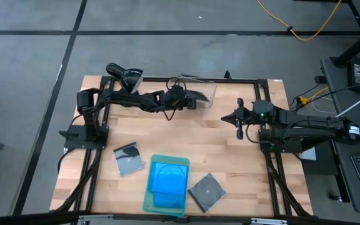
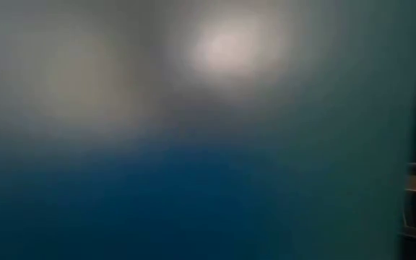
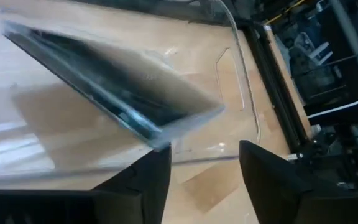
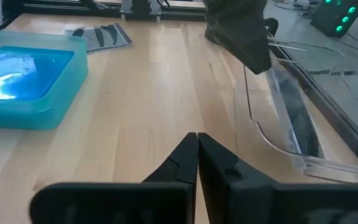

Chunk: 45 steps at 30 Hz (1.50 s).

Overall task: Pick & place jewel cases by type
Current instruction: Put the top right black cd case into the transparent bin, then put the right black cd case into the transparent bin

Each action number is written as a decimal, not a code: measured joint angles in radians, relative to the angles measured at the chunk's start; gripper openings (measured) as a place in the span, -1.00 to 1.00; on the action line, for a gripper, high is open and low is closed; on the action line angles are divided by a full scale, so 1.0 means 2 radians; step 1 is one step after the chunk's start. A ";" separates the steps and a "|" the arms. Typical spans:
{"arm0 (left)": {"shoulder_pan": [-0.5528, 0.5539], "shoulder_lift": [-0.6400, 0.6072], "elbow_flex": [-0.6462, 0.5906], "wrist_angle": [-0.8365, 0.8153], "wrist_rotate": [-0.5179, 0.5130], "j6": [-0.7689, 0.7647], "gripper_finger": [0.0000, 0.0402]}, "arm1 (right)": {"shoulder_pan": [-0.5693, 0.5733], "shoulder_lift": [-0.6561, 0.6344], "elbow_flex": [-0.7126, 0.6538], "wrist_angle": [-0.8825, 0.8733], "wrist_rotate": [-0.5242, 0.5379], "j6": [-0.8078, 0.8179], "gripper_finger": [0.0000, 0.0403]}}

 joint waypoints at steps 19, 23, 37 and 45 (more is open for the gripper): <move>-0.049 -0.025 0.000 0.060 0.013 -0.046 -0.01 | 0.000 0.000 0.000 0.001 -0.039 -0.004 -0.89; -0.078 -0.055 0.000 0.074 -0.022 -0.036 -0.05 | 0.000 0.000 0.000 0.006 -0.084 -0.020 -0.94; -0.234 -0.139 0.000 -0.051 -0.101 0.056 -0.75 | 0.050 0.000 0.000 0.013 -0.239 -0.095 -0.97; -0.295 -0.142 0.000 -0.141 -0.099 0.071 -0.99 | 0.184 0.022 0.000 0.017 -0.131 -0.021 -0.96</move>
